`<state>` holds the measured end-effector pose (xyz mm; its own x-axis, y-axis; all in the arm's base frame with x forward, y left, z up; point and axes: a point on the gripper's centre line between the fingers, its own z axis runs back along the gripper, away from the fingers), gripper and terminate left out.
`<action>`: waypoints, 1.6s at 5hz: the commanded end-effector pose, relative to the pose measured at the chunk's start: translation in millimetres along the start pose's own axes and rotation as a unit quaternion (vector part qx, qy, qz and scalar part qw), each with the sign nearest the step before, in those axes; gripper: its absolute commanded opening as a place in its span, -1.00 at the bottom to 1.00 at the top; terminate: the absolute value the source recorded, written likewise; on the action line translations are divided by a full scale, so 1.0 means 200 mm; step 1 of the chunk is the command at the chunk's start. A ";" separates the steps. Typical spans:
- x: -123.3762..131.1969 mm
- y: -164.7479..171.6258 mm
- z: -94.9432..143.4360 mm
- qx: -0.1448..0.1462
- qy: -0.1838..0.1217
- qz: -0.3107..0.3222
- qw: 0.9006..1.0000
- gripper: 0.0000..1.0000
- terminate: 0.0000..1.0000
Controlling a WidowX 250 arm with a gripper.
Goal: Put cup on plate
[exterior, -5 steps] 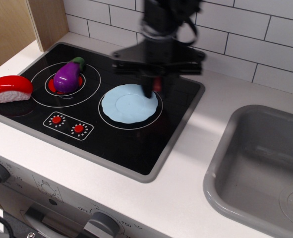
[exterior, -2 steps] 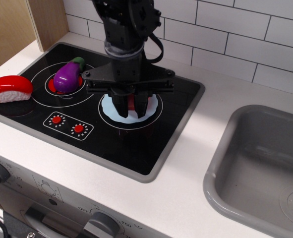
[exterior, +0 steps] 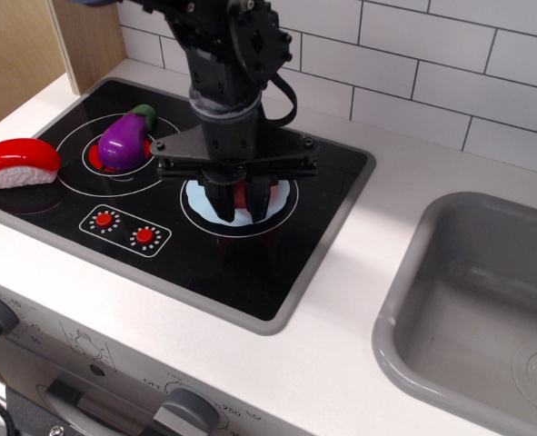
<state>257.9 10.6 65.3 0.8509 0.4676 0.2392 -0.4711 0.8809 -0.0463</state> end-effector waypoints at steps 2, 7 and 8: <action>0.05 0.03 0.07 0.001 -0.014 -0.003 1.000 1.00 -1.00; 0.07 0.04 0.24 0.010 0.009 -0.036 0.999 1.00 -1.00; 0.07 0.04 0.24 0.010 0.009 -0.036 0.999 1.00 1.00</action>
